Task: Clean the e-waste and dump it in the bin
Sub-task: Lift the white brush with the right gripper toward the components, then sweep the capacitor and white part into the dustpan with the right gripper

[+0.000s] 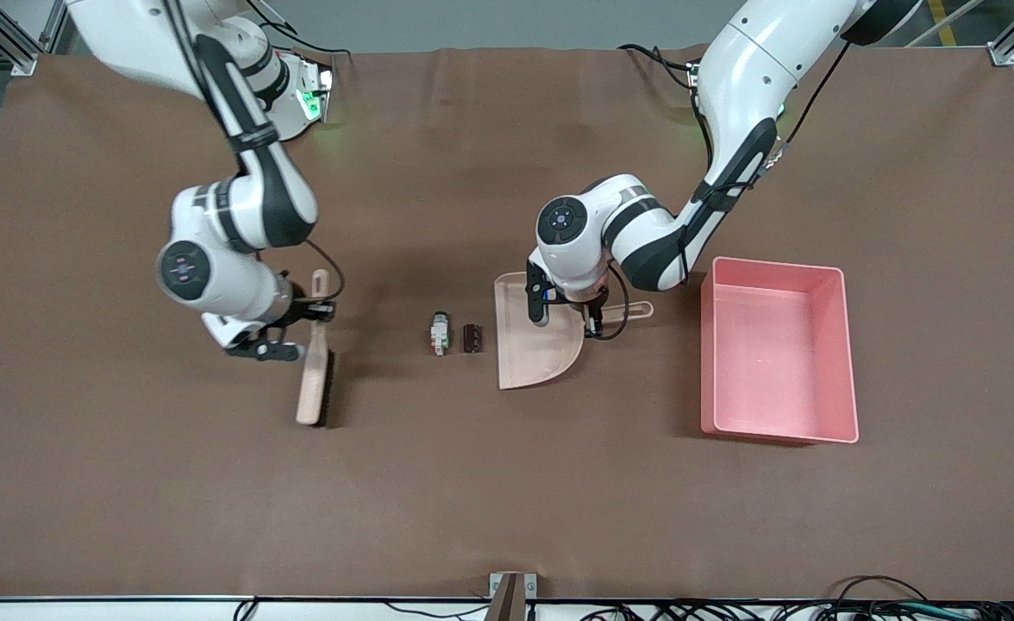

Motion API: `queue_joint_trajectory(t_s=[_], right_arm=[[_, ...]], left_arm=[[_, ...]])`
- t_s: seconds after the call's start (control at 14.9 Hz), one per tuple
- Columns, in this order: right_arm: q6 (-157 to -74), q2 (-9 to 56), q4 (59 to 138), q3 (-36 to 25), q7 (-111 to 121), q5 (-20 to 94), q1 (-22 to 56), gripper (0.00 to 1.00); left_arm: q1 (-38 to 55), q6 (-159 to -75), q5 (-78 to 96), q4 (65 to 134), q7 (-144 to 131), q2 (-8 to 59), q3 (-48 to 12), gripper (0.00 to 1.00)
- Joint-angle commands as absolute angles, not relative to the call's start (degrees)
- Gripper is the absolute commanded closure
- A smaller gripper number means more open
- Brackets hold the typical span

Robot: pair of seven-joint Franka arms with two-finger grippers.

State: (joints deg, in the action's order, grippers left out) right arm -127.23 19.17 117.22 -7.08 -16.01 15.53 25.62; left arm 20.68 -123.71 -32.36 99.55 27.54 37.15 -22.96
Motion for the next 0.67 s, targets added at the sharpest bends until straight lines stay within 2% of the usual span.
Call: queue_joint_trajectory(t_s=[0.0, 0.27, 0.6], right_arm=[[-129.45, 16.09, 121.98, -7.73, -20.11, 19.94, 32.22, 1.0], [-138.32, 15.82, 126.82, -7.65, -28.01, 20.04, 40.23, 1.0], [-139.66, 16.17, 126.91, -7.65, -30.32, 20.04, 43.33, 1.0]], left_arm=[[21.01, -122.96, -33.49, 98.18, 27.68, 37.44, -23.03, 0.83], [21.53, -122.96, -33.49, 97.82, 27.77, 37.7, -22.94, 0.88], [24.07, -116.55, -34.45, 92.82, 27.77, 39.72, -22.68, 0.87]])
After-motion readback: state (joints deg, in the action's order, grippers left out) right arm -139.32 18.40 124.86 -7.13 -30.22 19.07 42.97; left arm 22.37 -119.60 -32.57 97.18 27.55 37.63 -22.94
